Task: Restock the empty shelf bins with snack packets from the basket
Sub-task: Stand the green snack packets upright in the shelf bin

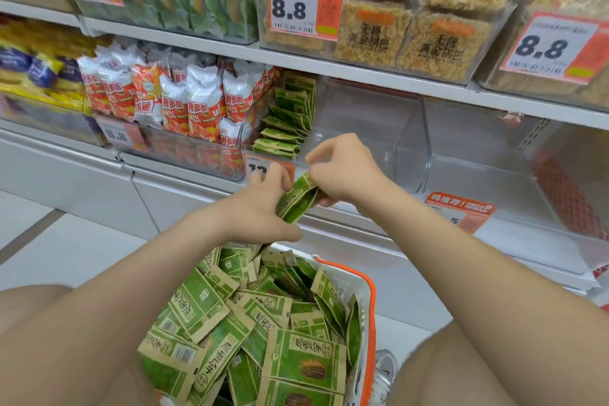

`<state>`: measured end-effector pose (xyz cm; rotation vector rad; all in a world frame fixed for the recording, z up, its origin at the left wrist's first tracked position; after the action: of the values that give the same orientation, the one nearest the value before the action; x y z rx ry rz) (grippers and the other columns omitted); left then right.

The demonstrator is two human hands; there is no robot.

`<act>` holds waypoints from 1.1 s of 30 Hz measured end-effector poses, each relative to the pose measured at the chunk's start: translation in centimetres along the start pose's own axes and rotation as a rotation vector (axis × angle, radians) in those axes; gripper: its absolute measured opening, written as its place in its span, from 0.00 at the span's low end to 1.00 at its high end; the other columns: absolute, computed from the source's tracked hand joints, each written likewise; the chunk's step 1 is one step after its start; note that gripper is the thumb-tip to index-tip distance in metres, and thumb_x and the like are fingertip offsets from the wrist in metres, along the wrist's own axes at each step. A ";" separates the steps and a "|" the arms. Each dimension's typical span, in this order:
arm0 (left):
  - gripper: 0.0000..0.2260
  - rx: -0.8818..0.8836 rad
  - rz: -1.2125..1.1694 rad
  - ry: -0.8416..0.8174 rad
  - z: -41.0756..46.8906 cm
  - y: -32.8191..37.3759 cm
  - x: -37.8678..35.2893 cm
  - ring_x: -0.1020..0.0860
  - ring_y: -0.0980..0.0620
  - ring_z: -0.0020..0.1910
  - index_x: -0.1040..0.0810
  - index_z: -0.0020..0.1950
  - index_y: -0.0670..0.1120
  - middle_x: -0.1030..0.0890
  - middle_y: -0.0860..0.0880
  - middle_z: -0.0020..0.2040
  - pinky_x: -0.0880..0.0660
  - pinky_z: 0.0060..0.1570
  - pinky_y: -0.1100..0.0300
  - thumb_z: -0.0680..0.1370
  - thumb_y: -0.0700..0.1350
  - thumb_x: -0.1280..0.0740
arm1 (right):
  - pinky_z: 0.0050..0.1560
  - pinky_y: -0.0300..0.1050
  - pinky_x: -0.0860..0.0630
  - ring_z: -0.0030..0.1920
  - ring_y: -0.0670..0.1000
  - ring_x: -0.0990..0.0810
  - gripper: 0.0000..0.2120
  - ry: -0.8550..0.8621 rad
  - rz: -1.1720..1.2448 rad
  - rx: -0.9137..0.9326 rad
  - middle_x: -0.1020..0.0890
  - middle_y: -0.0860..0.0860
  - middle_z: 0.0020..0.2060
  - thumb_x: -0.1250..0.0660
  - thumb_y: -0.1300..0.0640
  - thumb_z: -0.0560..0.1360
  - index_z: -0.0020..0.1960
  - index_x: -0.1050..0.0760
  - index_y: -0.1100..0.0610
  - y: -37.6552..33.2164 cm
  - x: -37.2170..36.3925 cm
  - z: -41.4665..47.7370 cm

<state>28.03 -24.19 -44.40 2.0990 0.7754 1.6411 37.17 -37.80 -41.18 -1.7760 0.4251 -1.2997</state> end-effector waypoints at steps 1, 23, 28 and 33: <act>0.24 -0.031 -0.046 0.114 0.2 0.2 0.4 0.25 0.49 0.53 0.37 0.60 0.52 0.32 0.50 0.58 0.28 0.41 0.59 0.75 0.49 0.24 | 0.30 0.46 0.19 0.30 0.58 0.13 0.10 0.014 0.104 -0.013 0.14 0.61 0.36 0.37 0.64 0.78 0.52 0.18 0.63 -0.4 0.6 0.2; 0.14 -0.056 0.468 0.553 5.7 -2.6 5.6 0.21 0.38 0.56 0.22 0.64 0.47 0.23 0.45 0.59 0.21 0.53 0.41 0.79 0.43 0.28 | 0.46 0.44 0.28 0.45 0.47 0.22 0.11 0.199 -0.239 0.604 0.19 0.42 0.46 0.30 0.63 0.79 0.57 0.26 0.51 -1.1 6.5 4.7; 0.06 -0.071 0.456 0.579 7.0 -3.1 6.5 0.18 0.41 0.49 0.14 0.52 0.50 0.16 0.47 0.49 0.18 0.47 0.45 0.79 0.40 0.28 | 0.46 0.44 0.29 0.46 0.41 0.23 0.14 0.031 -0.377 0.536 0.18 0.45 0.49 0.30 0.64 0.79 0.54 0.27 0.46 0.8 5.5 6.3; 0.03 -0.081 0.357 0.659 8.0 -3.3 7.0 0.18 0.43 0.45 0.14 0.50 0.49 0.16 0.48 0.45 0.17 0.47 0.44 0.80 0.46 0.28 | 0.54 0.51 0.23 0.52 0.53 0.21 0.14 -0.004 -0.346 0.473 0.18 0.47 0.53 0.29 0.61 0.78 0.53 0.27 0.43 1.9 4.9 7.8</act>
<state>36.28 -16.88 -43.02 1.7018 0.5043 2.5696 46.51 -38.84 -40.36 -1.4835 -0.1959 -1.4847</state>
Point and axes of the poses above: each hand's wrist, its own z-axis towards the middle knuckle, its own x-axis out of the back of the hand, y = z × x, the point moved 2 cm from there along z, towards the middle knuckle
